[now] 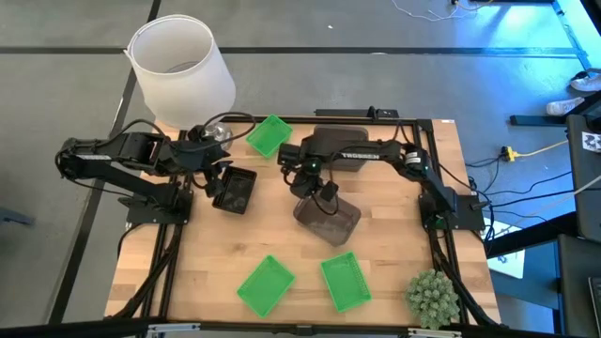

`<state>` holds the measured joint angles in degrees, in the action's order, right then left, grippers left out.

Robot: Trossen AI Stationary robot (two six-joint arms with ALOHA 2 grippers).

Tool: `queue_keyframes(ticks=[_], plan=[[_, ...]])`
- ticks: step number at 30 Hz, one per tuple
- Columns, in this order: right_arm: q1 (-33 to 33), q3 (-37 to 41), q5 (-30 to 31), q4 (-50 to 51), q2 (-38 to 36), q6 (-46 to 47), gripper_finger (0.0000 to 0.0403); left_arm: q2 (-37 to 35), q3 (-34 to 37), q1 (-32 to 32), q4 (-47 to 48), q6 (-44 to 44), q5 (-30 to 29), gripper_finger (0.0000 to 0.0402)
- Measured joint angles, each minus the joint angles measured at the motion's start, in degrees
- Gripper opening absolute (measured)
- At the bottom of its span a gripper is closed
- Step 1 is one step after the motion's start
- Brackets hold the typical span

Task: Stack baskets by color
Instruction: Stack the bottom transparent black bin on the top transparent black bin

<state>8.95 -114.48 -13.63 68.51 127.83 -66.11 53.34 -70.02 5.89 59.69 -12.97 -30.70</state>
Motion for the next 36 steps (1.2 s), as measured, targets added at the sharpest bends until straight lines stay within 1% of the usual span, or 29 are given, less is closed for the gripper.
queue_keyframes(ticks=[4,7,11,15,21,25,31,34,36], plan=[[0.0,0.0,0.0,0.2,-3.1,0.0,0.0061,0.0,0.0,0.0,-0.1,-0.5,0.0,0.0082],[0.0,0.0,0.0,0.1,-5.9,1.6,0.0061,0.0,0.0,0.0,-0.1,-3.0,0.0,0.0082],[0.0,0.0,0.0,-0.3,-10.2,6.6,0.0061,0.0,0.0,0.0,-0.2,-9.2,0.3,0.0082],[0.0,0.0,0.0,-1.4,-14.8,11.5,0.0061,0.0,0.0,0.0,-0.2,-15.6,2.5,0.0082],[-0.5,0.0,0.0,-5.6,-22.3,17.5,0.0061,0.3,0.0,0.0,-0.4,-24.4,4.8,0.0082],[-1.4,0.0,0.0,-9.4,-26.9,20.5,0.0061,1.9,0.1,0.0,-1.1,-29.3,5.0,0.0082],[-3.1,0.0,-0.4,-11.0,-33.0,21.0,0.0061,6.3,0.0,0.0,-5.4,-35.6,4.9,0.0082],[-3.9,-0.1,-3.3,-11.0,-35.7,23.4,0.0061,9.2,0.1,0.0,-7.0,-36.5,5.1,0.0082],[-4.4,-0.1,-5.3,-10.6,-37.3,25.4,0.0061,11.4,0.0,0.1,-9.9,-36.6,5.2,0.0082]])
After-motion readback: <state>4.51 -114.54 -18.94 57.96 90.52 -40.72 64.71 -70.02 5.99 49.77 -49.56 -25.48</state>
